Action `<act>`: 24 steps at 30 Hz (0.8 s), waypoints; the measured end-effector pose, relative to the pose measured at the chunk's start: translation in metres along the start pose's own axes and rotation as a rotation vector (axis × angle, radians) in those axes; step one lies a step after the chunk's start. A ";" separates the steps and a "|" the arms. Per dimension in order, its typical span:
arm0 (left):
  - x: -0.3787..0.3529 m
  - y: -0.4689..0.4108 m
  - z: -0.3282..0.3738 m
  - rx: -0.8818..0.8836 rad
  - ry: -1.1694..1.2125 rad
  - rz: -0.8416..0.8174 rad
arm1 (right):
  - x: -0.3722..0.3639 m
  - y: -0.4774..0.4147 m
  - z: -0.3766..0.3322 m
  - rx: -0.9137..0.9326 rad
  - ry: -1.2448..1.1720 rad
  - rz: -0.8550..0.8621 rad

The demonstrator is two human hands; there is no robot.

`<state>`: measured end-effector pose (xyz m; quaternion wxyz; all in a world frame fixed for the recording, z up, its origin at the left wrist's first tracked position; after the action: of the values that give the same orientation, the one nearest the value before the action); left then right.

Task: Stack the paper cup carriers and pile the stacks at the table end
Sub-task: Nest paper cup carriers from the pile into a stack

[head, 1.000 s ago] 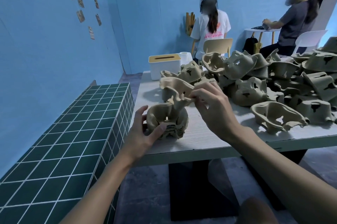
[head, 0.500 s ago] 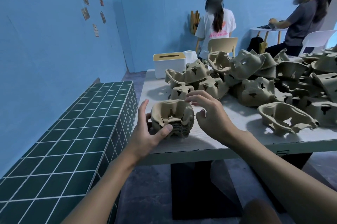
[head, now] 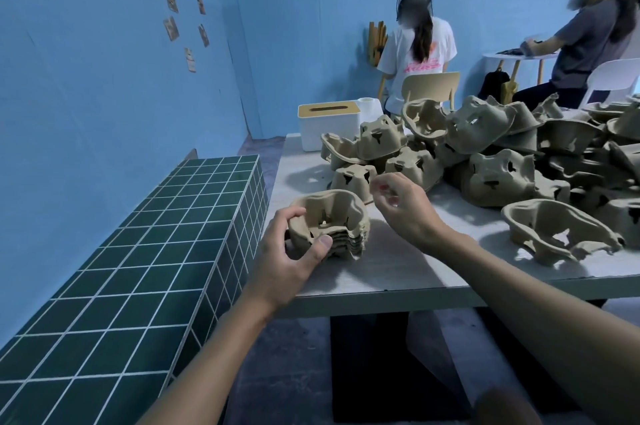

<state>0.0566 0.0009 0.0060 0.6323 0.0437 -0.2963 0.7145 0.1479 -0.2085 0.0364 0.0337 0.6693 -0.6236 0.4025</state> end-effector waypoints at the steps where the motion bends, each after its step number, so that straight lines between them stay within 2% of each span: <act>1: 0.003 0.000 -0.001 0.011 -0.007 0.039 | -0.003 -0.007 0.006 -0.028 0.014 -0.007; 5: 0.009 0.000 -0.003 0.010 -0.061 0.125 | -0.018 -0.033 0.019 -0.095 0.060 -0.014; 10: 0.011 -0.002 0.001 -0.014 -0.114 0.130 | -0.034 -0.057 0.030 -0.176 0.084 -0.022; 17: 0.011 -0.003 0.000 -0.024 -0.109 0.129 | -0.040 -0.065 0.036 -0.180 0.258 -0.061; 24: 0.011 -0.001 0.003 -0.052 -0.105 0.133 | -0.023 -0.048 0.024 -0.171 0.189 0.000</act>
<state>0.0544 0.0092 0.0139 0.5680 0.0446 -0.3497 0.7437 0.2035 -0.1920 0.0292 0.1494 0.6230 -0.6496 0.4093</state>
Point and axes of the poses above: each hand's wrist, its own y-axis away from the middle knuckle, its own x-axis out of the back of the hand, z = x × y, the point moved 9 cm from there along -y, towards the middle knuckle, and after that the axes turned 3 degrees about -z, right-handed, at the moved point
